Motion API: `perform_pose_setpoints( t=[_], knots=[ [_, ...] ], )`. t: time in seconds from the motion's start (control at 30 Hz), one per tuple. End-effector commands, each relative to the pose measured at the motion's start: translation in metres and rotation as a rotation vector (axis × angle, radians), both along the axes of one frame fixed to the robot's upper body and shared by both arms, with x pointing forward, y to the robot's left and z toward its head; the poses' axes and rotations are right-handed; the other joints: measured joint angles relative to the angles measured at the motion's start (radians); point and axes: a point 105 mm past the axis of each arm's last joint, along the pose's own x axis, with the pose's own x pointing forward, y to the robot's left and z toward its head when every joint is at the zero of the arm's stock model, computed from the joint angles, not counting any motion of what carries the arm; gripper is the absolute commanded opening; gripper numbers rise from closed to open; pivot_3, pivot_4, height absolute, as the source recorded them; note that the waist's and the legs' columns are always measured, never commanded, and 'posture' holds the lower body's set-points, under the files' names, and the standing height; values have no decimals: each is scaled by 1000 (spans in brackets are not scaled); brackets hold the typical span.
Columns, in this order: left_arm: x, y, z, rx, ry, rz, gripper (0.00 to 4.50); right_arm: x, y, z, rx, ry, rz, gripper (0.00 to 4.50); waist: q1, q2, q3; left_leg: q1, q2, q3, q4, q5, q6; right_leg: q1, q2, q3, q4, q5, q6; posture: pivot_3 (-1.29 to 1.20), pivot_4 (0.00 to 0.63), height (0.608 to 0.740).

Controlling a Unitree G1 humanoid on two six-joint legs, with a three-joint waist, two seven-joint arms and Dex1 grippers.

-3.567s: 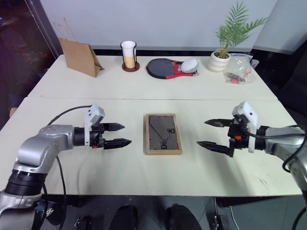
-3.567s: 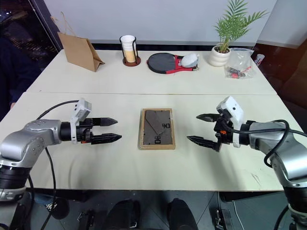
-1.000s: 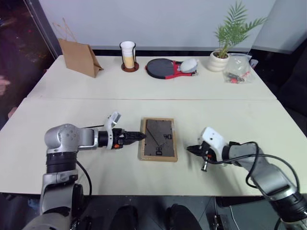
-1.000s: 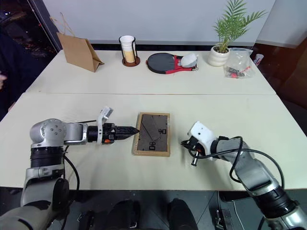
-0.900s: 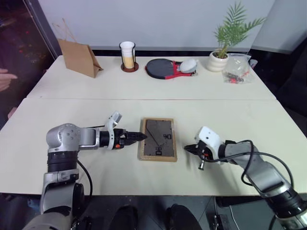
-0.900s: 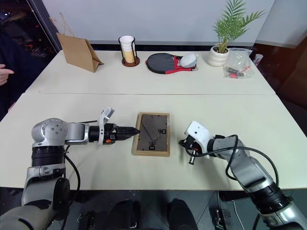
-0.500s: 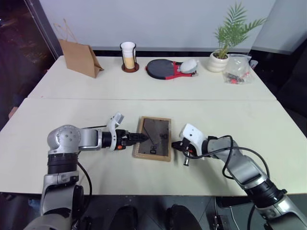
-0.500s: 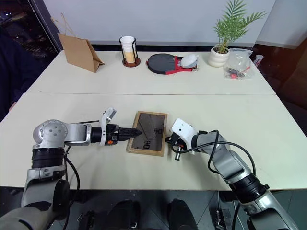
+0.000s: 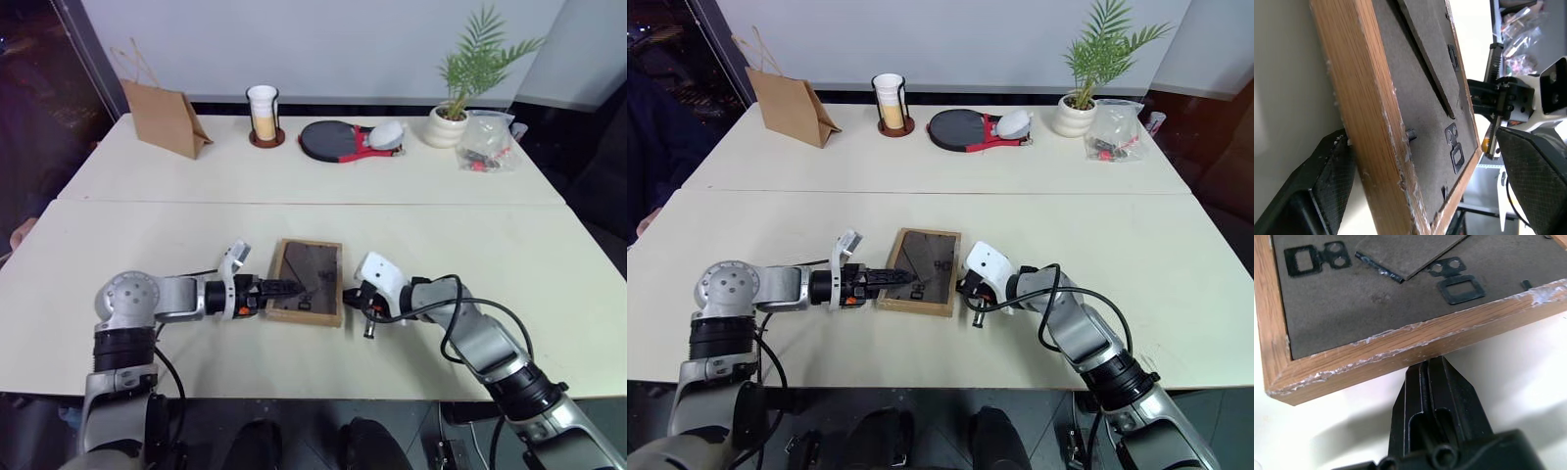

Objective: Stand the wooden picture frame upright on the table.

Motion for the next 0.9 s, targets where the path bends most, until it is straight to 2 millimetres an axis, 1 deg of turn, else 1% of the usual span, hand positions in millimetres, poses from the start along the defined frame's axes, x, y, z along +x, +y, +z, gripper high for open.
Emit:
perform_pose_setpoints(
  t=[0.03,0.07,0.13,0.17,0.3,0.33,0.43,0.5,0.53,0.57,0.6,0.67,0.7,0.73,0.77,0.83,0.9],
  knots=[
    [-3,-5,4,-54,4,-16,2624,-1,7,11,14,-36,33,0,0,0,0,0,0,0,0,0,0,0,0,0,0,0,0,0,150,740],
    [-3,-6,4,-60,5,-14,2101,-1,6,11,9,-39,33,0,1,0,0,0,0,0,0,0,0,0,0,0,0,0,0,0,150,740],
    [-3,-6,4,-71,5,-8,1214,-1,4,12,6,-42,29,0,1,0,0,0,0,0,0,0,0,0,0,0,0,0,0,0,150,740],
    [-3,-5,4,-79,5,-4,1009,-1,3,13,7,-42,24,0,1,0,0,0,0,0,0,0,0,0,0,0,0,0,0,0,150,740],
    [0,-2,14,-153,-20,24,1046,-2,-14,21,3,-51,-14,0,5,0,0,0,-1,0,0,0,0,0,-1,-1,0,0,0,0,150,740],
    [0,0,17,-168,-35,35,1046,-2,-22,26,3,-59,-38,0,4,0,0,-1,-1,-1,0,0,0,0,-1,-1,-1,0,0,0,150,740],
    [5,4,28,-226,-94,73,1046,-1,-49,49,56,-68,-134,0,4,-1,0,-2,-1,-1,0,0,0,-1,-1,-1,-1,0,0,0,150,740],
    [8,5,35,-247,-135,78,1046,-2,-58,70,123,-70,-166,0,3,-1,0,-2,-1,-1,0,0,0,-1,-1,-1,-1,0,0,0,150,740],
    [9,5,38,-250,-154,76,1046,-4,-59,80,162,-64,-171,0,2,-1,0,-2,0,-1,0,0,0,-1,-1,-1,-1,0,0,0,150,740],
    [11,4,42,-258,-176,75,1046,-5,-58,93,218,-54,-165,0,0,-1,0,-2,0,-1,0,0,0,-1,-1,-1,-1,0,0,0,150,740],
    [12,2,46,-261,-205,65,1046,-8,-56,106,260,-51,-144,0,-2,0,0,-1,0,-1,0,0,0,-1,-1,-1,-1,0,0,0,150,740],
    [13,-1,52,-265,-248,41,1046,-10,-47,126,326,-40,-106,0,-3,0,0,-1,0,-1,-1,0,0,-1,-1,0,-1,0,-1,0,150,740],
    [14,-3,54,-269,-260,32,1046,-10,-42,132,353,-30,-87,541,-2,0,0,-1,1,-1,-1,0,0,-1,-1,-1,-1,0,-1,0,150,740],
    [15,-4,55,-271,-270,24,1046,-10,-36,137,379,-14,-66,858,-1,0,0,-1,1,-1,-1,0,0,-1,-1,-1,-1,0,-1,0,150,740],
    [15,-6,55,-271,-278,16,1046,-11,-32,140,395,2,-47,1306,0,0,0,-1,1,-1,-1,0,0,-1,-1,-1,-1,0,-1,0,150,740],
    [15,-9,55,-263,-293,-7,1046,-11,-17,144,416,43,12,2296,1,0,0,-2,0,-1,-1,0,0,-1,-1,-1,-2,0,-1,0,150,740],
    [14,-12,54,-258,-306,-32,1046,-5,-6,148,439,64,30,3279,0,0,0,-2,0,-1,-1,0,0,-2,-1,0,-2,0,-1,0,150,740]
  ],
)
